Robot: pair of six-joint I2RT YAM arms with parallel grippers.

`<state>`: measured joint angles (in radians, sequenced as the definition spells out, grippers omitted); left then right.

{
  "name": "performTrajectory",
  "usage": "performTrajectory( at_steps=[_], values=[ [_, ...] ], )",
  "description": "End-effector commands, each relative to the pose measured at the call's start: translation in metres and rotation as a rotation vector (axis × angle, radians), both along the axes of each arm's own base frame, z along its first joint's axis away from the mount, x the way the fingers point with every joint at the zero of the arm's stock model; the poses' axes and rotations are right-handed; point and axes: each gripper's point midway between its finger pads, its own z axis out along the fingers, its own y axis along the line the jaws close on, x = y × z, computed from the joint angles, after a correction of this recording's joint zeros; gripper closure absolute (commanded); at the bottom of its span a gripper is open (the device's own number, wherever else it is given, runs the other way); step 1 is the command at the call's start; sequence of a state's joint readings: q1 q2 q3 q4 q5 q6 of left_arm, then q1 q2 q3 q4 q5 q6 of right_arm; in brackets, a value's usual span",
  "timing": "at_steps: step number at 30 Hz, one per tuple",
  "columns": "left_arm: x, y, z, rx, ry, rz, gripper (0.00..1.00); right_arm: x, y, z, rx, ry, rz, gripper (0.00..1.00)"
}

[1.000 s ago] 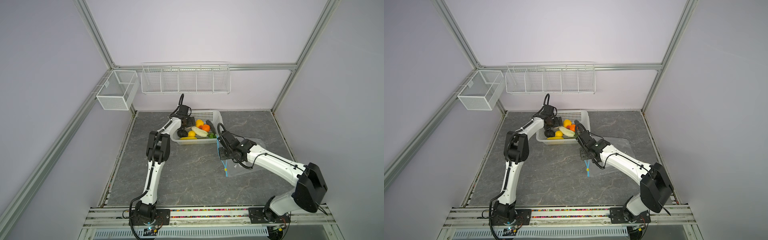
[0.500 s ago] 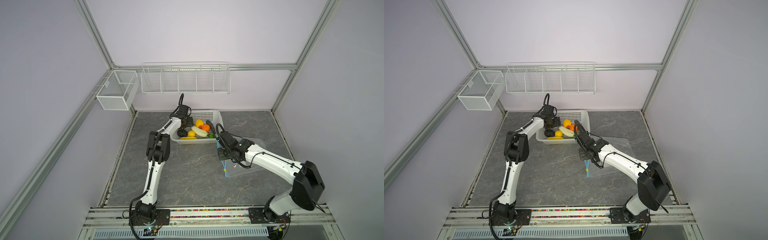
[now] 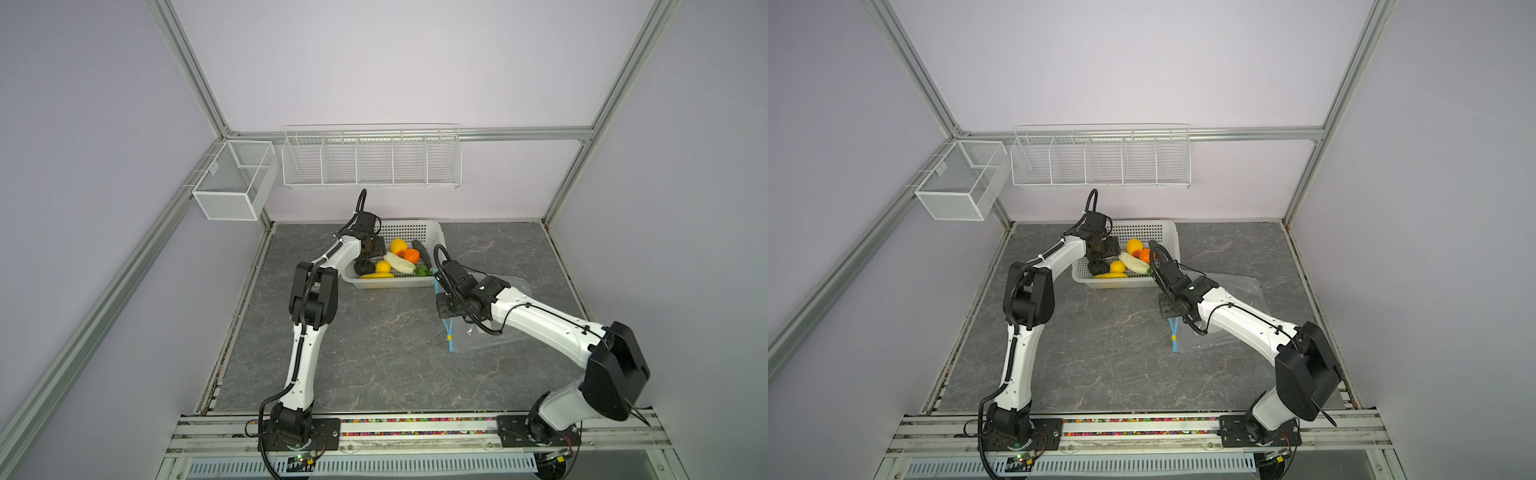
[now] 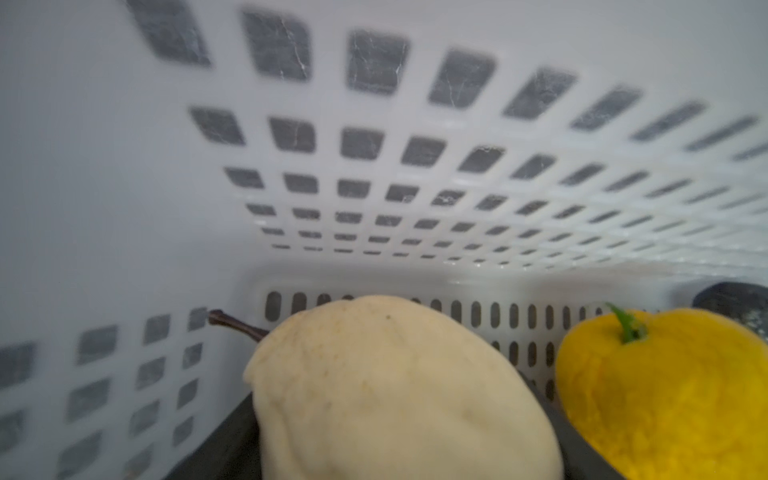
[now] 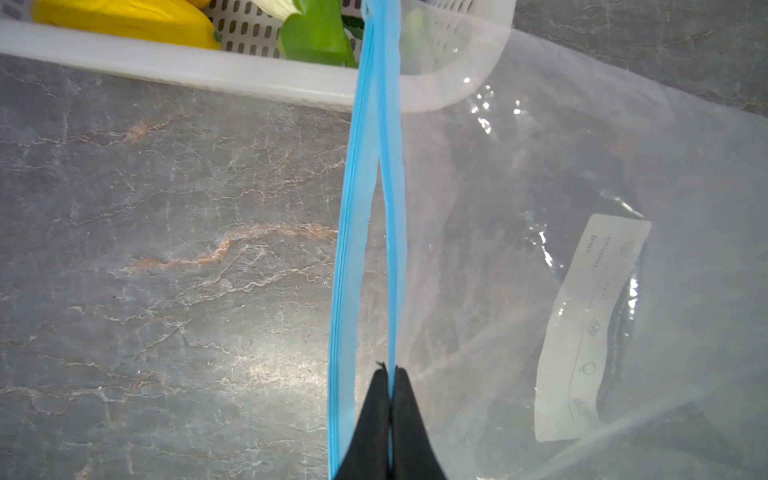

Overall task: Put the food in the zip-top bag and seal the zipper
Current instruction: 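Close the left gripper on the cream pear and lift it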

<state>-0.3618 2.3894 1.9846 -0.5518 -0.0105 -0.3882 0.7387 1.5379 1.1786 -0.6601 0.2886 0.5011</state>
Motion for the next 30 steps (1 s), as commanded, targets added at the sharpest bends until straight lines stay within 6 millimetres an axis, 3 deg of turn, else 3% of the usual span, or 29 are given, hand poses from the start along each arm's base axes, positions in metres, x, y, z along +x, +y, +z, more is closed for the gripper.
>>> performTrajectory(
  at_steps=[1,9,18,30],
  values=[
    [-0.008,-0.005,0.032,-0.035,-0.048,-0.007,0.44,0.006,0.004,0.013,0.064,-0.024,-0.016,0.94],
    [-0.023,-0.007,0.05,-0.073,-0.064,-0.018,0.47,0.009,0.007,0.022,0.097,-0.04,-0.004,0.94],
    [-0.036,-0.011,0.082,-0.113,-0.093,-0.032,0.48,0.011,0.012,0.033,0.137,-0.058,0.011,0.94],
    [-0.093,-0.035,0.128,-0.331,-0.108,-0.133,0.49,0.015,0.021,0.036,0.213,-0.036,0.043,0.94]
  ],
)
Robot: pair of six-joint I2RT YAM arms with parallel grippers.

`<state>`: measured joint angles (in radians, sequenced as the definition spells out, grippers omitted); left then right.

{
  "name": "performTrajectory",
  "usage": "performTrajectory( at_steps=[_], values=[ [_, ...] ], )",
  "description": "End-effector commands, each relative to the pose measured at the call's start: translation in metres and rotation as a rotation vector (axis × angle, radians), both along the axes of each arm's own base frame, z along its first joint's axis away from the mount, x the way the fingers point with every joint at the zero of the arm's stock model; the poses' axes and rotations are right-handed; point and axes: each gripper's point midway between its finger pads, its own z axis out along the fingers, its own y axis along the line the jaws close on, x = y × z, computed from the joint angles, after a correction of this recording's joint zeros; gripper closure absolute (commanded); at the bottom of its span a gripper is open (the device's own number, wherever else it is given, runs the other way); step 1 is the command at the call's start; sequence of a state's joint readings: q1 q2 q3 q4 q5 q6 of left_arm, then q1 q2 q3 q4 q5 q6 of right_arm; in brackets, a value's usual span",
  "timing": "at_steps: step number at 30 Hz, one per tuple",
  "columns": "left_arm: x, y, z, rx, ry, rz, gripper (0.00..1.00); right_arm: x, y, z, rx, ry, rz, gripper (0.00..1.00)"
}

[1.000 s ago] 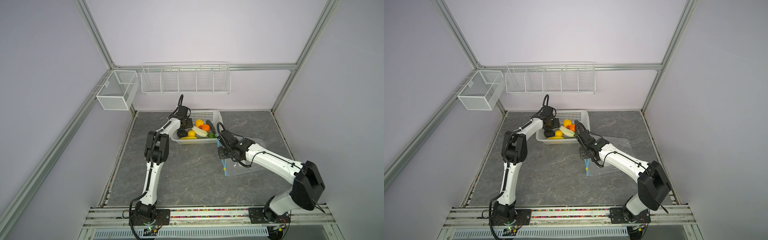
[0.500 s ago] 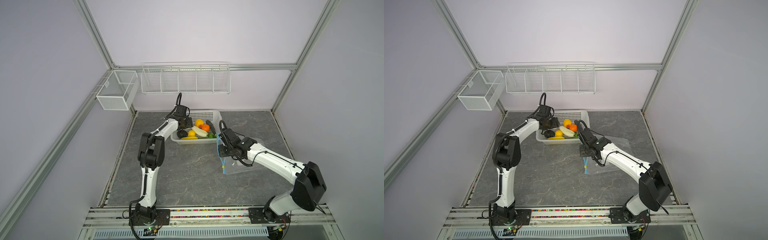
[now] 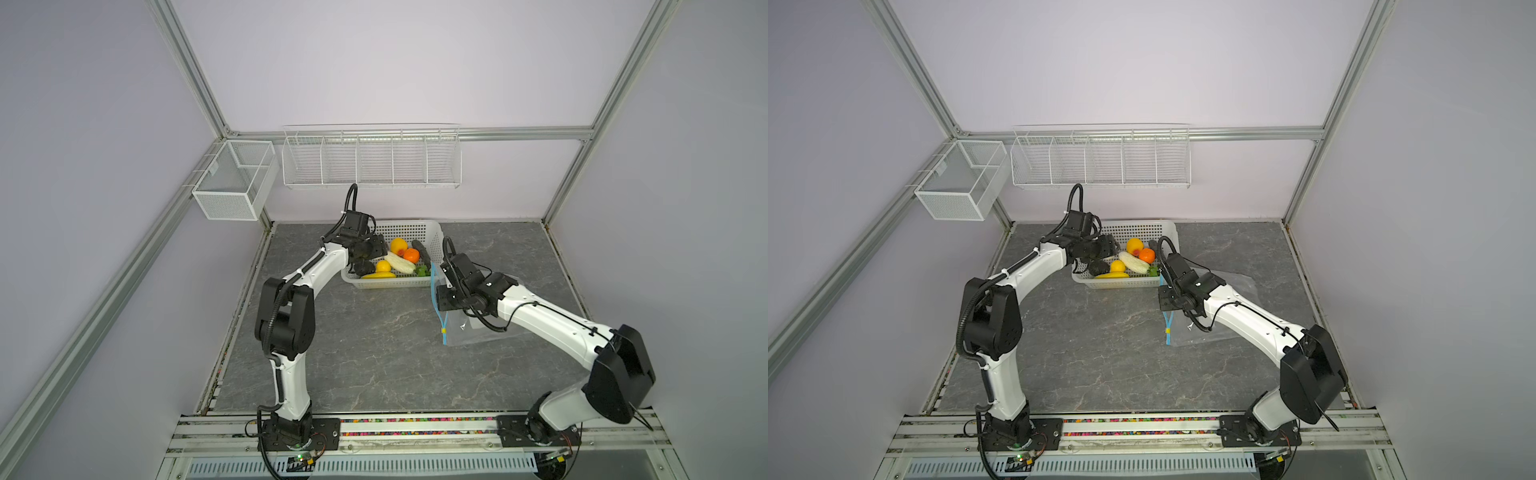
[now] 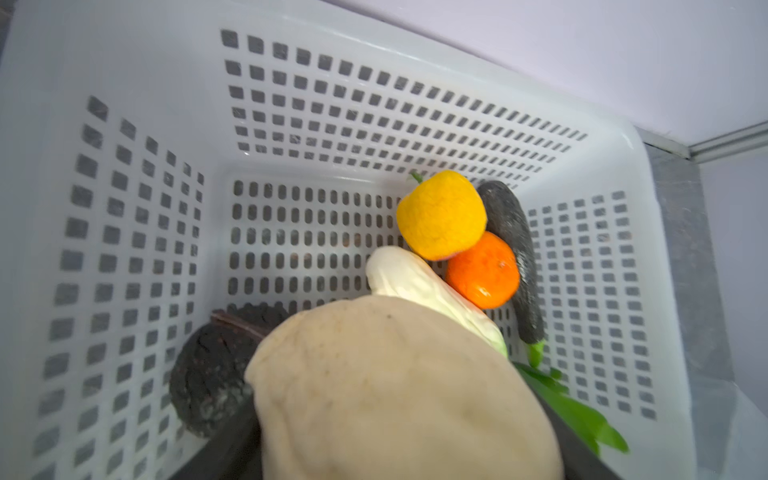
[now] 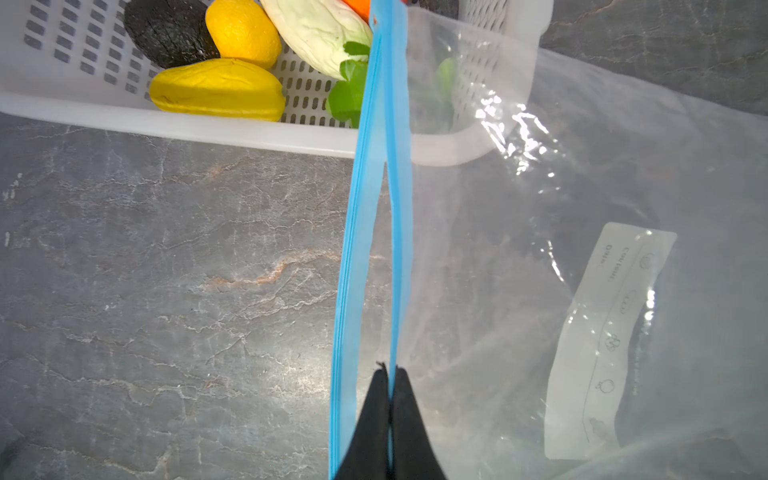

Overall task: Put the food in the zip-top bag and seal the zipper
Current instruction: 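Close the left gripper on the cream pear and lift it, then carry the pear with the left gripper into the bag mouth held by the right gripper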

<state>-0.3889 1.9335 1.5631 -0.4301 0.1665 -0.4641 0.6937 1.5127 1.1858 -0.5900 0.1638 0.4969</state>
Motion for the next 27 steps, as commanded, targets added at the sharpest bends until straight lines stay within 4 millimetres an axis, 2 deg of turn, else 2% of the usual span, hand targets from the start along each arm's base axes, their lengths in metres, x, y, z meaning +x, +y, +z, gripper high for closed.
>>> performTrajectory(
  at_steps=[1,7,12,18,22,27],
  values=[
    [-0.017,-0.022,0.032,-0.136,-0.04,-0.07,0.49,0.006,0.008,0.019,0.08,-0.026,0.023,0.94],
    [-0.06,-0.051,0.064,-0.318,-0.049,-0.204,0.5,0.009,0.016,0.025,0.144,-0.007,0.042,0.94],
    [-0.1,-0.068,0.081,-0.419,-0.044,-0.291,0.52,0.013,0.02,0.03,0.212,0.012,0.039,0.94],
    [-0.145,-0.092,0.112,-0.601,-0.061,-0.409,0.54,0.016,0.026,0.032,0.278,0.038,0.034,0.94],
    [-0.163,-0.108,0.126,-0.732,-0.064,-0.454,0.55,0.018,0.03,0.035,0.324,0.055,0.029,0.94],
    [-0.176,-0.125,0.128,-0.82,-0.045,-0.483,0.58,0.02,0.031,0.04,0.367,0.065,0.018,0.94]
  ],
)
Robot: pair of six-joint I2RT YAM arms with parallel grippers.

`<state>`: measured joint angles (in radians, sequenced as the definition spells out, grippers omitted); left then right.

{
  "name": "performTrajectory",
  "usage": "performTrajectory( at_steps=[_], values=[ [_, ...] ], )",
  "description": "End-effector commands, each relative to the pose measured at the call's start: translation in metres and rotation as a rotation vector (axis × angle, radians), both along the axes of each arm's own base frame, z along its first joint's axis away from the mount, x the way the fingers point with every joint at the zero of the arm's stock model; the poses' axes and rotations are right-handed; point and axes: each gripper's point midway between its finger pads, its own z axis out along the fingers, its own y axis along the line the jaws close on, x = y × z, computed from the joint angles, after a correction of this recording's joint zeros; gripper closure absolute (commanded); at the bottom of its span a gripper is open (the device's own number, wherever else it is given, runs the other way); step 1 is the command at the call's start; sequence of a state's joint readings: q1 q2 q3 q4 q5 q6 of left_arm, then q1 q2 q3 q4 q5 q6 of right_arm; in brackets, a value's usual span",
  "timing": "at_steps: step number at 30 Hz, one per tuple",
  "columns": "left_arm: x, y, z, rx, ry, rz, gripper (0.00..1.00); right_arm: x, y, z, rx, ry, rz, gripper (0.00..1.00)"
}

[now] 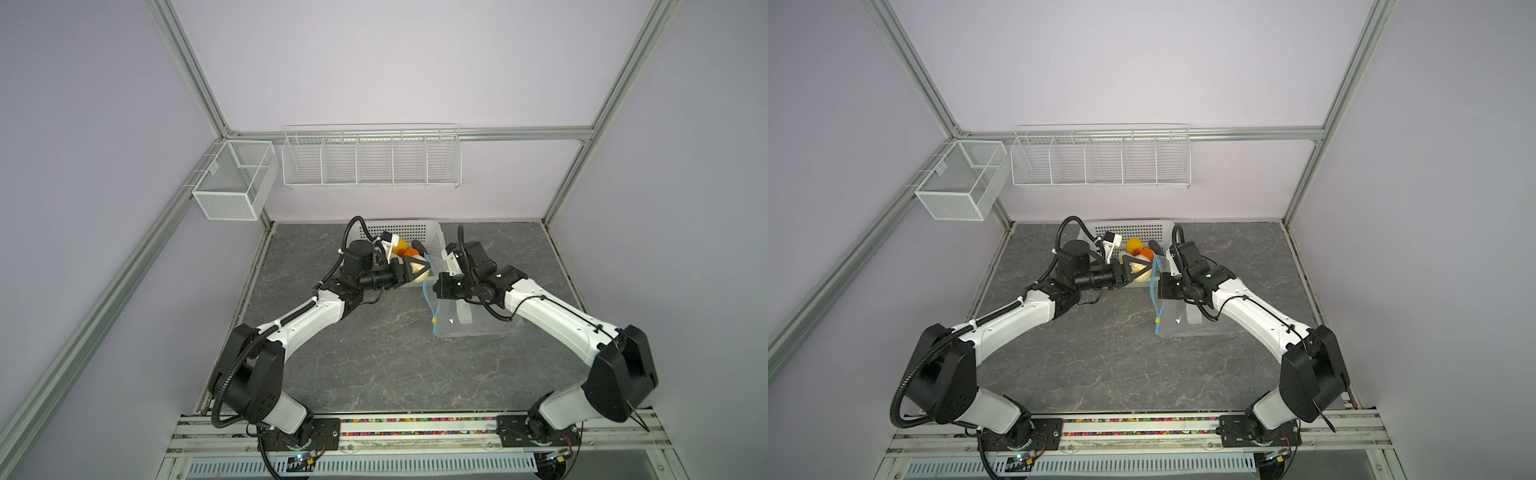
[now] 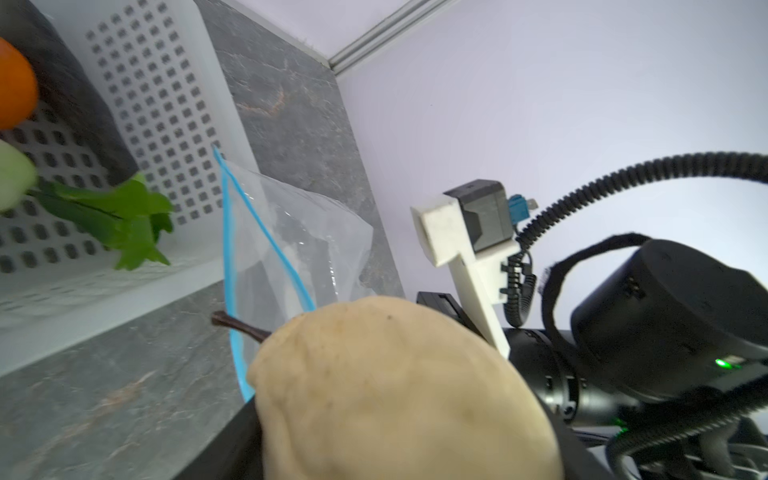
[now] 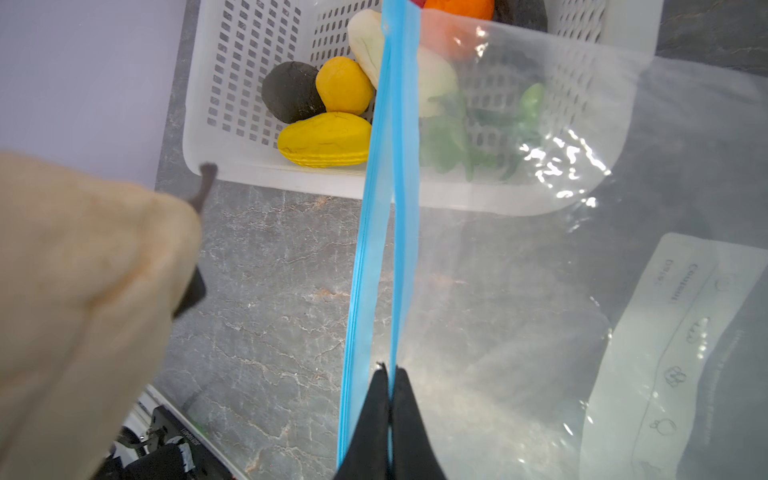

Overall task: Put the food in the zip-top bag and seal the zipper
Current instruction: 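Carry the pear with the left gripper into the bag mouth held by the right gripper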

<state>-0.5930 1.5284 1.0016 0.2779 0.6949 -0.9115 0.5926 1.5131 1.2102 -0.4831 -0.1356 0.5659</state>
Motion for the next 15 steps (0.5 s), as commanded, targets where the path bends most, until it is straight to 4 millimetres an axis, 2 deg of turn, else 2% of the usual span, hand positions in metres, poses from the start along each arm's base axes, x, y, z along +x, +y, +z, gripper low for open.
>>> performTrajectory(
  at_steps=[1,5,15],
  values=[
    [-0.008,-0.012,0.025,-0.111,-0.022,-0.036,0.58,0.006,0.007,0.013,0.072,0.002,-0.012,0.94],
    [-0.011,-0.017,0.013,-0.096,-0.007,-0.031,0.59,0.007,0.007,0.016,0.105,0.009,-0.021,0.94],
    [-0.007,-0.012,-0.026,-0.065,0.04,0.023,0.6,0.006,0.011,0.03,0.171,0.006,-0.023,0.94]
  ],
)
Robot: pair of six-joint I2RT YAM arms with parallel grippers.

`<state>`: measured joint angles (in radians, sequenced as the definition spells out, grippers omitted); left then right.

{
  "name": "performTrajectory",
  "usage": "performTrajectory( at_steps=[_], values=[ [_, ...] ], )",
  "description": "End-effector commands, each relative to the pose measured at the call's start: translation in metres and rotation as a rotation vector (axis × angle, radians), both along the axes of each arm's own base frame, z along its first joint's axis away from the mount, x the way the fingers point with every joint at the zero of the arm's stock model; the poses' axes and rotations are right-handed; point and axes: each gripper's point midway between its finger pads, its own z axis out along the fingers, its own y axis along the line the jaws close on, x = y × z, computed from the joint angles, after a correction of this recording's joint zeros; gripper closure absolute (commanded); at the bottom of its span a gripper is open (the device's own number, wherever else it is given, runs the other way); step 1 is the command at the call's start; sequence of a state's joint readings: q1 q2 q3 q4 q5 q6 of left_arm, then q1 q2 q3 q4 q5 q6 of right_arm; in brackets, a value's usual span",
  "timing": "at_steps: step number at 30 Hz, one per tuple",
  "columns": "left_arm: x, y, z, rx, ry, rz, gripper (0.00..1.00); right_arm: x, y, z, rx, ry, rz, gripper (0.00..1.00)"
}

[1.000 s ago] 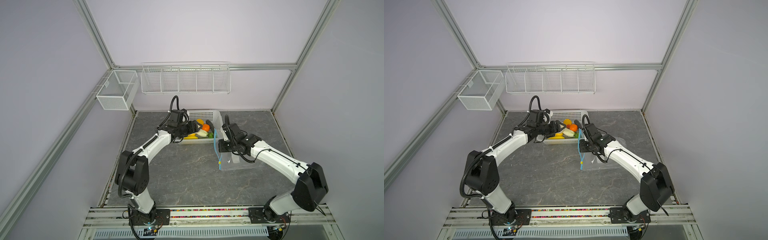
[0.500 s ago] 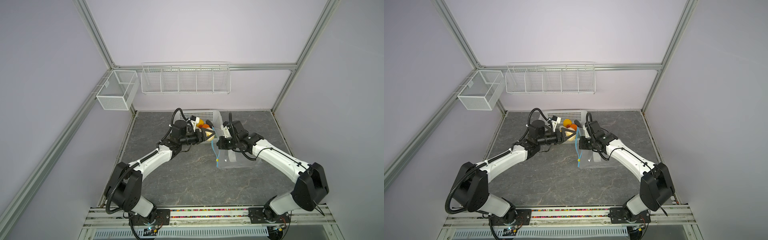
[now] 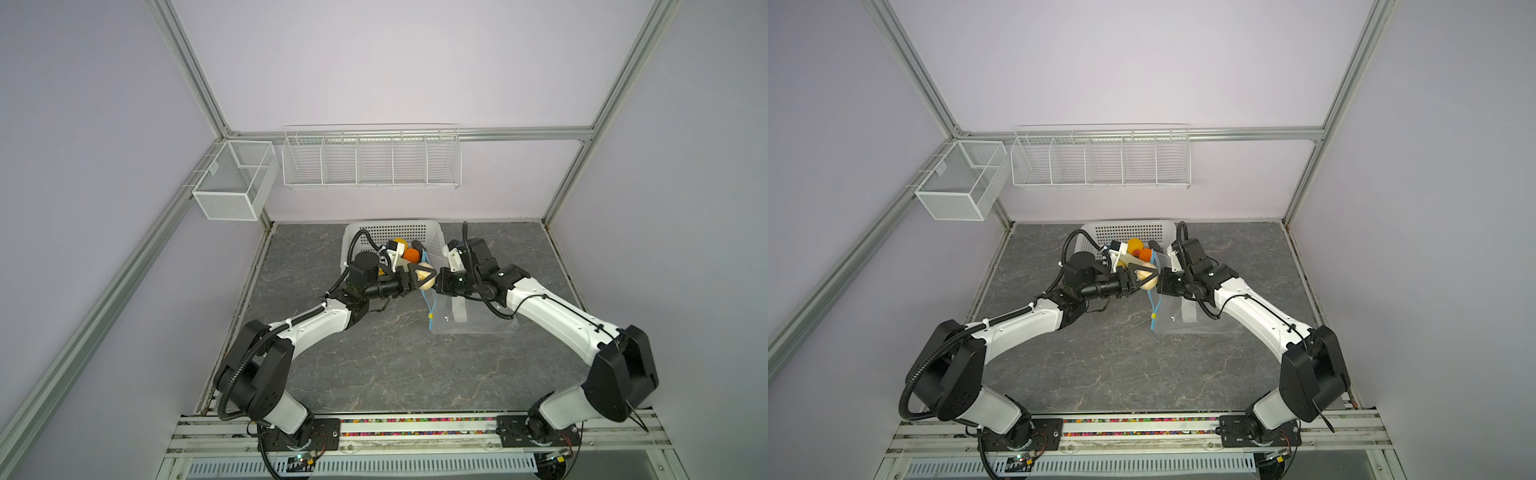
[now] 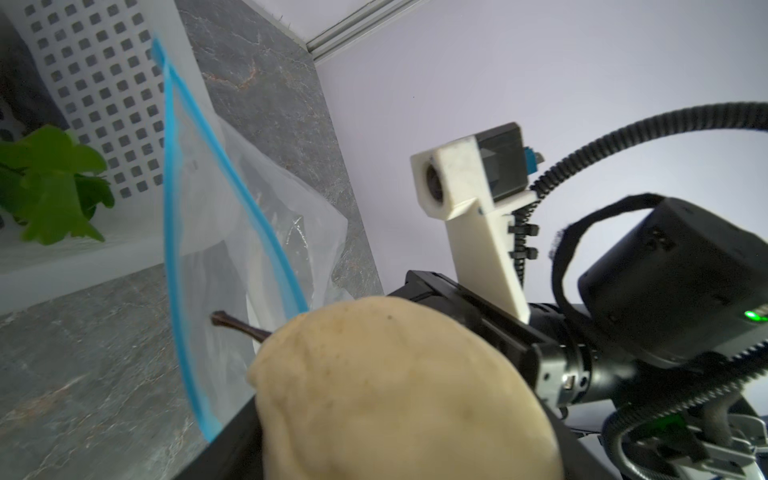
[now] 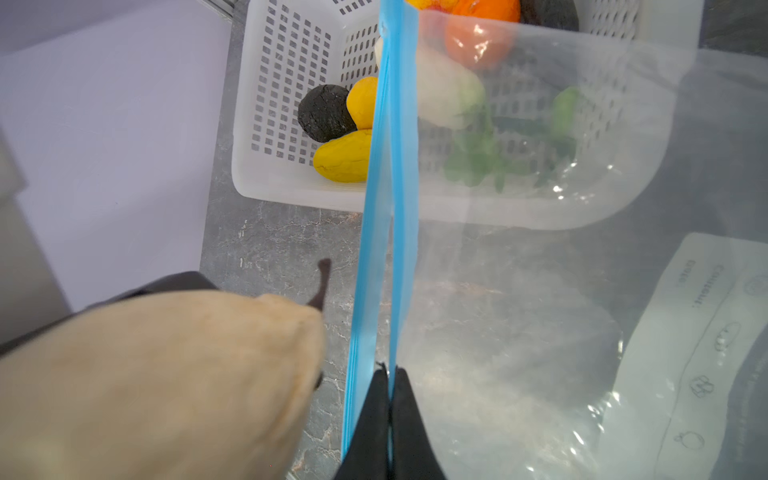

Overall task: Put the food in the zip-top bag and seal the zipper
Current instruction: 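Carry the pear with the left gripper into the bag mouth held by the right gripper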

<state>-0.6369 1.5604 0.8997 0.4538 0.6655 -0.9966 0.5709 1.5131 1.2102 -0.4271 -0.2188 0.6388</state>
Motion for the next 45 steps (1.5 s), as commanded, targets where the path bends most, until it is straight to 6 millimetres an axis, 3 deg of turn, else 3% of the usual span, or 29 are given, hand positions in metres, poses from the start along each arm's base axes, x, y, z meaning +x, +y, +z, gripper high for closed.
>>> performTrajectory(
  at_steps=[1,9,23,35,45],
  values=[
    [0.005,-0.002,-0.005,-0.023,0.002,0.025,0.6,0.001,0.003,0.02,0.062,-0.024,-0.005,0.94],
    [0.007,0.002,-0.031,0.006,0.033,0.043,0.6,0.002,0.006,0.02,0.076,-0.021,0.001,0.94],
    [0.011,0.013,-0.049,0.122,0.048,0.101,0.6,0.0,0.014,0.031,0.115,-0.043,0.024,0.93],
    [0.009,0.023,-0.046,0.166,0.055,0.139,0.6,-0.005,0.027,0.031,0.126,-0.046,0.056,0.93],
    [0.008,0.022,-0.03,0.112,0.061,0.137,0.6,-0.007,0.031,0.027,0.116,-0.04,0.07,0.94]
  ],
)
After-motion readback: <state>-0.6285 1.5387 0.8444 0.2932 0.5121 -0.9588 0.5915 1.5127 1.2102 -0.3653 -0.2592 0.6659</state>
